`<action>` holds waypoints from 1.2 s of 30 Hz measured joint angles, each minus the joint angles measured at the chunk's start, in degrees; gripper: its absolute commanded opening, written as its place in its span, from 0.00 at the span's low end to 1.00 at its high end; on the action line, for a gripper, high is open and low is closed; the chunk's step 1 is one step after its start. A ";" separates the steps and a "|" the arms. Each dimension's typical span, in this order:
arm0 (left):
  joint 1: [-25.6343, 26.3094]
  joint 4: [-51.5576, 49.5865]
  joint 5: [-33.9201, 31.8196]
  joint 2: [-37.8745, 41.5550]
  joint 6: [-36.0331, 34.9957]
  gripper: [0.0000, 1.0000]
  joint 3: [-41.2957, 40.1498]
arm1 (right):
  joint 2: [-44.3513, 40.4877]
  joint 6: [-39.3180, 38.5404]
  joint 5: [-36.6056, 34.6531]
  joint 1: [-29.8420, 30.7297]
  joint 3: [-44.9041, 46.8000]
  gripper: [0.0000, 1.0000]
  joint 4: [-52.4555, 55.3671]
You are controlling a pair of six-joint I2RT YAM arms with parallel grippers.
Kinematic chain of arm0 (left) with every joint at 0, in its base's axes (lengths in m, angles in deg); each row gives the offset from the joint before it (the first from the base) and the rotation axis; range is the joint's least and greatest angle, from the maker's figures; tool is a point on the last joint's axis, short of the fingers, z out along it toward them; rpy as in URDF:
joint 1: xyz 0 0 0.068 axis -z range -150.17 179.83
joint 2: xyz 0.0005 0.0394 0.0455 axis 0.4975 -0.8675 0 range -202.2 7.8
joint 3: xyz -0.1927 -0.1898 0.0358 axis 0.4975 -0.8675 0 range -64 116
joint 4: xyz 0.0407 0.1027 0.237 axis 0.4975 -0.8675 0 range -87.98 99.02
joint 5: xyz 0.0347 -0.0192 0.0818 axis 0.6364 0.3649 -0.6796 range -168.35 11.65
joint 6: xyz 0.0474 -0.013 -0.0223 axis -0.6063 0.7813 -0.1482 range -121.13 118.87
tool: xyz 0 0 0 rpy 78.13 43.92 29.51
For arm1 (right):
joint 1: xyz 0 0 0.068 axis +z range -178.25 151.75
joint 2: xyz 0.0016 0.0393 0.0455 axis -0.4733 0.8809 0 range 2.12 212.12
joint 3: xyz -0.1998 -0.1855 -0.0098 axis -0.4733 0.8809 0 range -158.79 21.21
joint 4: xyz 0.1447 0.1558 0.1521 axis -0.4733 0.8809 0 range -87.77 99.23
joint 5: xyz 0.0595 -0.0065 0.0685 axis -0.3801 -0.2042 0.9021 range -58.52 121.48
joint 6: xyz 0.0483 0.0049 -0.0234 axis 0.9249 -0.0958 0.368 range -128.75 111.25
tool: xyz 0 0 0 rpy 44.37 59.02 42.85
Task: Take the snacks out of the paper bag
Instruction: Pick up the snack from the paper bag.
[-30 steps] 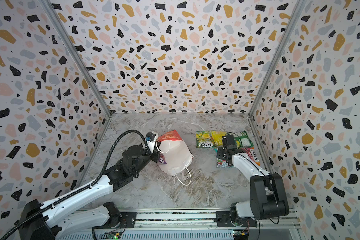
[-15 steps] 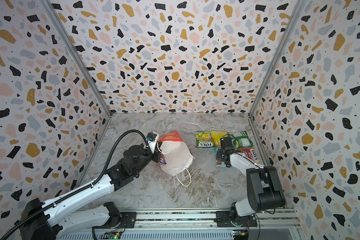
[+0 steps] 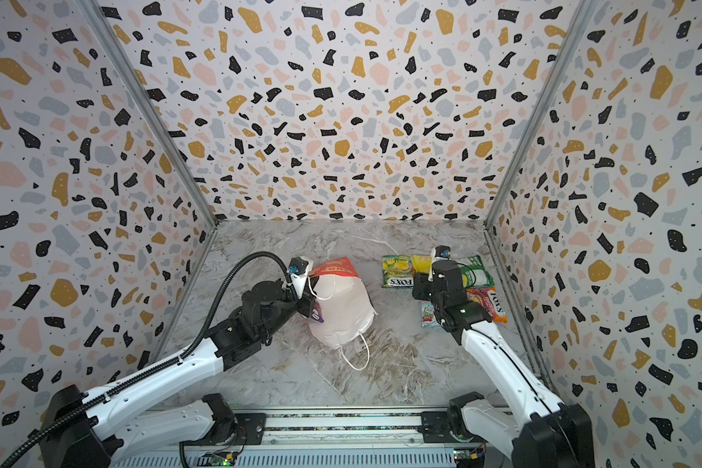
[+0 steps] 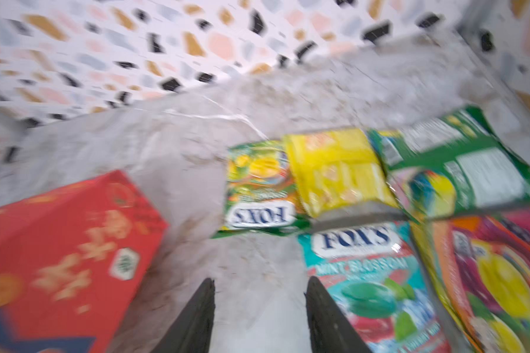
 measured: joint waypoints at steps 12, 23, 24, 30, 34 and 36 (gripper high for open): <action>0.00 -3.69 2.32 -1.05 -0.72 0.00 1.68 | -10.73 -3.50 -0.72 31.41 14.01 0.16 -13.86; 0.00 -3.82 2.49 -2.05 -0.46 0.00 1.73 | -9.66 -6.60 -6.01 43.17 17.68 0.10 -20.33; 0.00 -3.82 2.49 -2.05 -0.46 0.00 1.73 | -9.14 -6.62 -6.23 43.67 18.23 0.10 -21.33; 0.00 -3.85 2.93 -2.05 -0.31 0.00 1.73 | -2.67 -6.40 -7.52 45.42 18.93 0.10 -25.38; 0.00 -3.98 3.56 -2.05 -0.35 0.00 1.73 | 2.40 -5.75 -9.55 45.64 17.57 0.09 -27.26; 0.00 -4.07 3.85 -2.05 -0.44 0.00 1.73 | 4.72 -5.49 -10.71 45.64 16.79 0.09 -28.79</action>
